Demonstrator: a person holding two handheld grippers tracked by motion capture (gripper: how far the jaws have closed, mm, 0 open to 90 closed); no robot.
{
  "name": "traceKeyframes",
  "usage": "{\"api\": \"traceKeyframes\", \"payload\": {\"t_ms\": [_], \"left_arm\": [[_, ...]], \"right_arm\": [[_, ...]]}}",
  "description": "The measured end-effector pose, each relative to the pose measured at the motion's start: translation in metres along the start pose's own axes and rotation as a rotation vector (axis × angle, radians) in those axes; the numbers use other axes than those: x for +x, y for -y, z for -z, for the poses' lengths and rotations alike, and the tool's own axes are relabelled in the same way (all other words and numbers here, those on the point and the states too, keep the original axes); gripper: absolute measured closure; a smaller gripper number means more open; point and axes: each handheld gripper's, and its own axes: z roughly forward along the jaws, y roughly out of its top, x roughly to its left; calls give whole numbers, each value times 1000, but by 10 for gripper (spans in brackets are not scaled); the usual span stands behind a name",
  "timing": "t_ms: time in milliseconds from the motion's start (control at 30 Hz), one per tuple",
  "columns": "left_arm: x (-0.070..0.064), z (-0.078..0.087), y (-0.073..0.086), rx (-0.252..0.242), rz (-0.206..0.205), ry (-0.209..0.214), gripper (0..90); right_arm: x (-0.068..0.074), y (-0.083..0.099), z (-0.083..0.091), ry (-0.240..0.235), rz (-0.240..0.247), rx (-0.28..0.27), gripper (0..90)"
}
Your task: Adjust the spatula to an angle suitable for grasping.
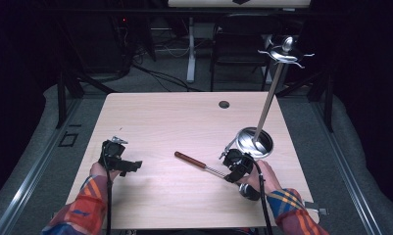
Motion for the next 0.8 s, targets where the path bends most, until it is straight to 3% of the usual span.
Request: {"api": "traceKeyframes", "payload": {"t_ms": [300, 400, 800], "left_arm": [[-2, 3, 3, 1, -4, -6, 63], [-3, 4, 4, -2, -2, -3, 63], [-21, 20, 30, 1, -20, 7, 64]], "right_arm": [[5, -2, -9, 0, 24, 43, 754], [6, -1, -9, 26, 29, 44, 821], [22, 19, -5, 118, -4, 48, 837]]}}
